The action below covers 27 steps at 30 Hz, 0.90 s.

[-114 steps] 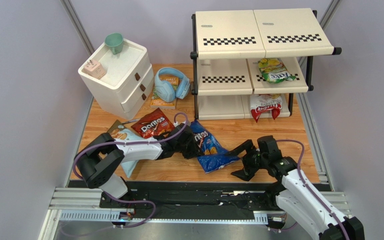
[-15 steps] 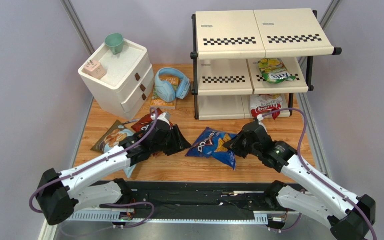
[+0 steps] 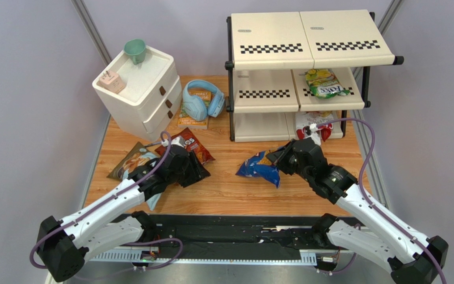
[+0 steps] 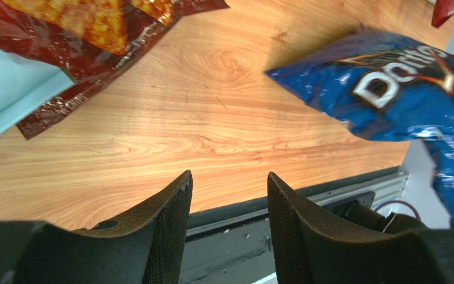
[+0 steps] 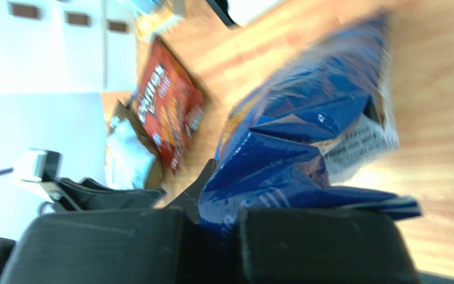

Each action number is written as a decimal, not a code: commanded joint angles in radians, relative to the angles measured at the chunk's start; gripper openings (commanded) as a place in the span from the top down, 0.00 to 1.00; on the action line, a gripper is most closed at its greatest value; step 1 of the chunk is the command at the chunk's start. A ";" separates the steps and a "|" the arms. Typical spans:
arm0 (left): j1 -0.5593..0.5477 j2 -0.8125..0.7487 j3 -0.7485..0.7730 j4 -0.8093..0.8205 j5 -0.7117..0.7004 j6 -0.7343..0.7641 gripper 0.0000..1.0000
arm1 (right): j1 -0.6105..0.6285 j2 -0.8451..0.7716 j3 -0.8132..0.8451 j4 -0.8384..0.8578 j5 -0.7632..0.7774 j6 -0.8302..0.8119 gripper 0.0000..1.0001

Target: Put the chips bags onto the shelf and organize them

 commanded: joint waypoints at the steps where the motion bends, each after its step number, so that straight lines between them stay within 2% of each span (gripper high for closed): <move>1: 0.030 -0.002 -0.002 -0.002 0.019 0.040 0.44 | -0.024 0.030 0.109 0.190 0.075 -0.067 1.00; 9: 0.059 0.047 0.021 0.005 0.036 0.076 0.44 | -0.135 0.128 0.170 0.340 0.024 -0.087 1.00; 17: 0.077 0.090 0.033 0.021 0.067 0.098 0.45 | -0.193 0.260 0.203 0.490 0.001 -0.138 1.00; 22: 0.082 0.101 0.036 0.019 0.068 0.109 0.45 | -0.198 0.321 0.181 0.601 0.023 -0.112 1.00; 27: 0.086 0.122 0.045 0.021 0.077 0.113 0.45 | -0.198 0.369 0.180 0.628 0.075 -0.118 1.00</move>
